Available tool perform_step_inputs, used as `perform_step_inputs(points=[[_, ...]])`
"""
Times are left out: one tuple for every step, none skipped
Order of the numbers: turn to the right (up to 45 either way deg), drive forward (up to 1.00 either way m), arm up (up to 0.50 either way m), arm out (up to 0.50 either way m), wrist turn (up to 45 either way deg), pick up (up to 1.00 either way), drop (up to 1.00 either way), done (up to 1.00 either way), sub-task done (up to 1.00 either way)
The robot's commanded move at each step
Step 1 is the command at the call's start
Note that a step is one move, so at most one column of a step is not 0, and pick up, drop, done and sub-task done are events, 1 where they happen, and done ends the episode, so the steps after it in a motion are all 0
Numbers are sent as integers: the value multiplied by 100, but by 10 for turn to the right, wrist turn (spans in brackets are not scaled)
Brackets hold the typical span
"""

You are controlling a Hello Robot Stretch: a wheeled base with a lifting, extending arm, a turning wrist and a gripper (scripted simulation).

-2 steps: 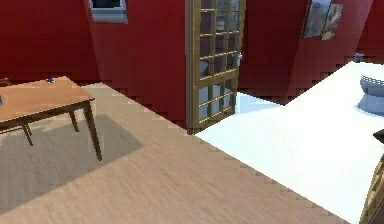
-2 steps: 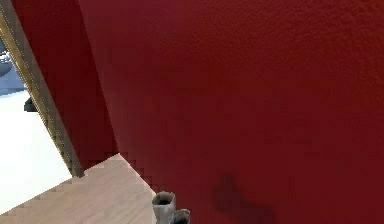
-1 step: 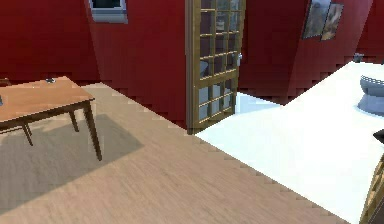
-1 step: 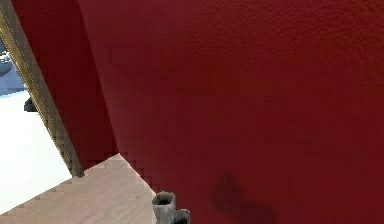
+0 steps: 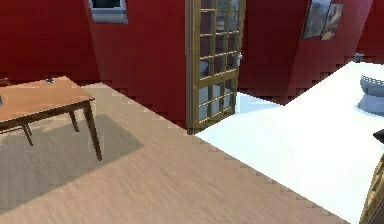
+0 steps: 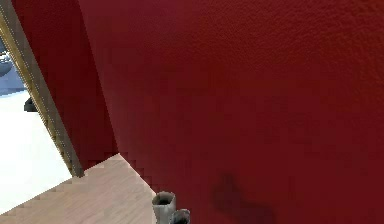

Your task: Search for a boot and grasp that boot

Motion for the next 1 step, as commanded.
perform_step_inputs(points=[[0, 0, 10, 0, 0, 0, 0, 0, 0]])
